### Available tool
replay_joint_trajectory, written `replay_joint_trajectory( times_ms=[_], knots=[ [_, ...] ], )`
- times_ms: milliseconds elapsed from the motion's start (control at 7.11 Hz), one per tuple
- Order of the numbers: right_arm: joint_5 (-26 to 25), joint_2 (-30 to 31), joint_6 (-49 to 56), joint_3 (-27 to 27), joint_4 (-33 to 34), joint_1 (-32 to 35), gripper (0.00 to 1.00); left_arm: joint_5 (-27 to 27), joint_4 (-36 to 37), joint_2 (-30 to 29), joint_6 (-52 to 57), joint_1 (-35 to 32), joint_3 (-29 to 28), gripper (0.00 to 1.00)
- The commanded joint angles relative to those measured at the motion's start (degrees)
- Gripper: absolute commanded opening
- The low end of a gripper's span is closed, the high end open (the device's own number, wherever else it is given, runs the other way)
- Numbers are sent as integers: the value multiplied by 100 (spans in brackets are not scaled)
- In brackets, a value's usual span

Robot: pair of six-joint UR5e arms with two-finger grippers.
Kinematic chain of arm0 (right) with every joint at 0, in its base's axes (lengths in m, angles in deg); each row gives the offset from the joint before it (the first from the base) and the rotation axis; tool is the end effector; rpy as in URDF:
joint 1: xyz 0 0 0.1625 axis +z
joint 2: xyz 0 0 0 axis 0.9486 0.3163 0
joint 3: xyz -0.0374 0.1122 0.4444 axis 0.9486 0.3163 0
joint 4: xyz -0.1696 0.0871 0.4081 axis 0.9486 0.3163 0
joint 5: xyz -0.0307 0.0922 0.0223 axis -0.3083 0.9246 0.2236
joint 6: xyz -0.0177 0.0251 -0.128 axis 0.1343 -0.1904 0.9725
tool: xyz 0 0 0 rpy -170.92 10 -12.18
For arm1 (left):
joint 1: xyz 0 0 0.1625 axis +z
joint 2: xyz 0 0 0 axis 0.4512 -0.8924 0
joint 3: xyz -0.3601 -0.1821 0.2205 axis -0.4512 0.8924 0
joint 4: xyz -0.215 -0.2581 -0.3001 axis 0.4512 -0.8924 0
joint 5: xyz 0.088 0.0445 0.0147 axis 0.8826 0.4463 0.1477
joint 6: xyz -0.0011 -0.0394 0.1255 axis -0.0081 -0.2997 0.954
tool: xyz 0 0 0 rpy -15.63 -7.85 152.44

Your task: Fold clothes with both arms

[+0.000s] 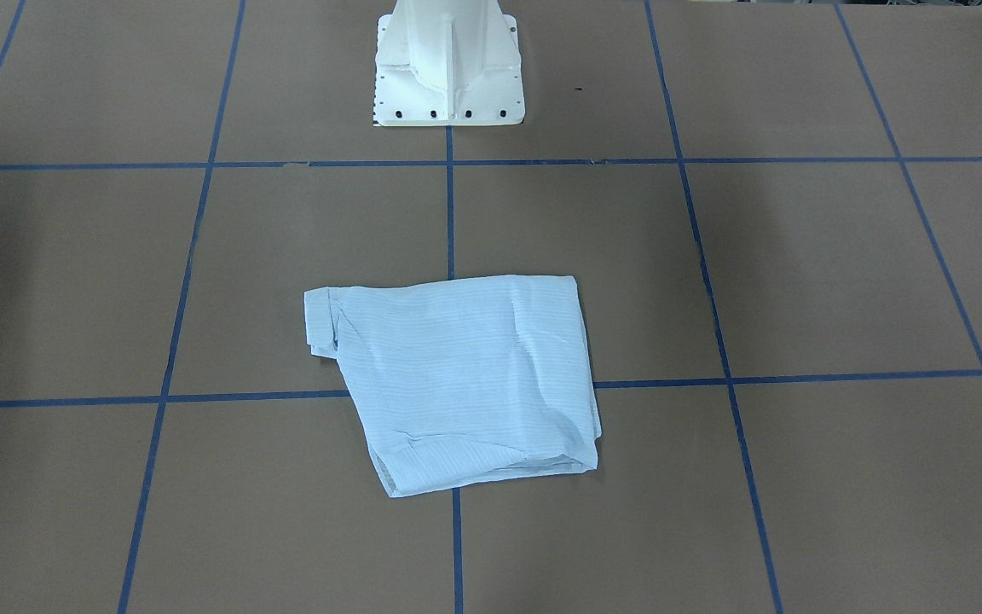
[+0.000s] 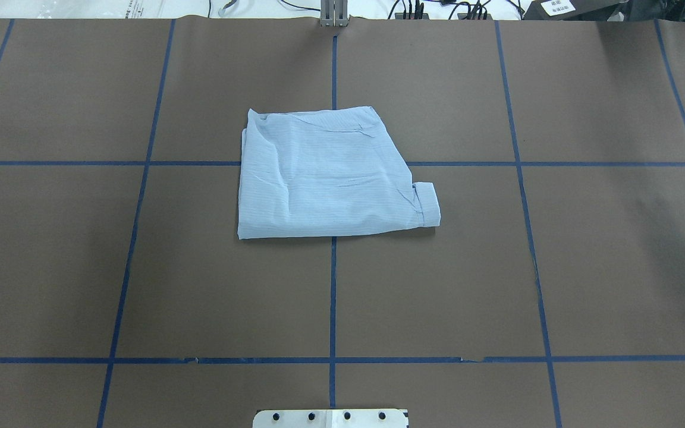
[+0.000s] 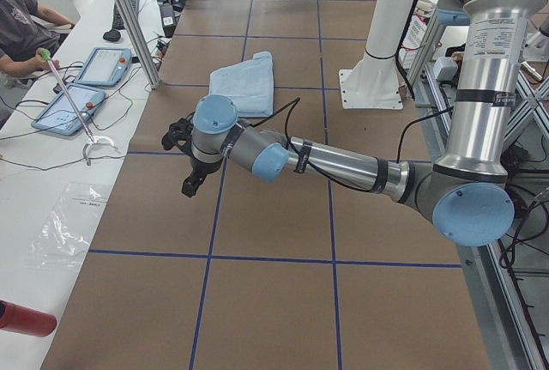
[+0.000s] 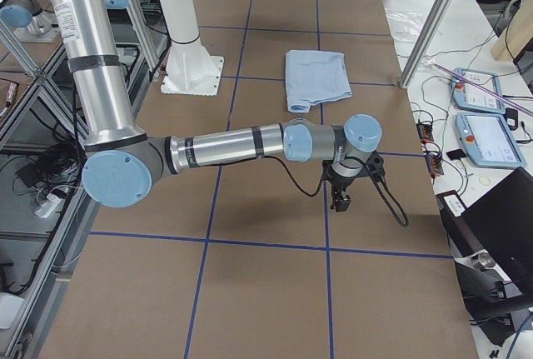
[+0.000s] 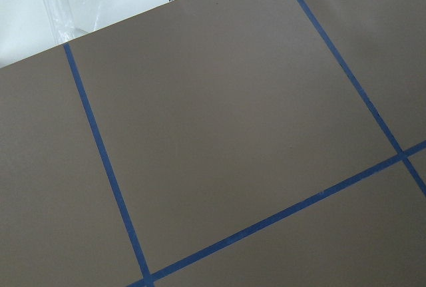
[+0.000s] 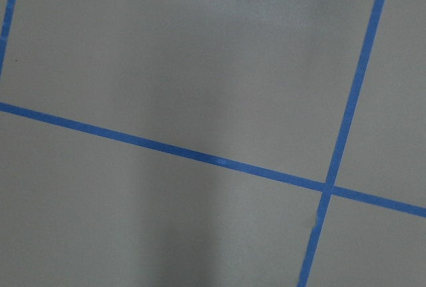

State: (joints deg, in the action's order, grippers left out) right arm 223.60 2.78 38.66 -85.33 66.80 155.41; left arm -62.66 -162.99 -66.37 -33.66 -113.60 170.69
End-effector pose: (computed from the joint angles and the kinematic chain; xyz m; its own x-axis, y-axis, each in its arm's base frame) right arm -0.0306 -0.6232 0.6139 0.6510 -0.2255 0.7248 0.1854 0.9732 0.1362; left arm -0.0033 -0.5924 0.5487 0.6549 0.4185 -0.6293 -0.0449 0.8527 0.5204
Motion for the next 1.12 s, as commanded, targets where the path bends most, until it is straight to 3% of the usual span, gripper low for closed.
replay_joint_trajectory(
  times_ms=[0,984],
  knots=[
    [18,0,-4,12,7,-1,100,-1,0,9,0,3,0,100],
    [89,-26,-12,-23,7,-1,100,-36,9,18,9,3,9,100]
  ],
)
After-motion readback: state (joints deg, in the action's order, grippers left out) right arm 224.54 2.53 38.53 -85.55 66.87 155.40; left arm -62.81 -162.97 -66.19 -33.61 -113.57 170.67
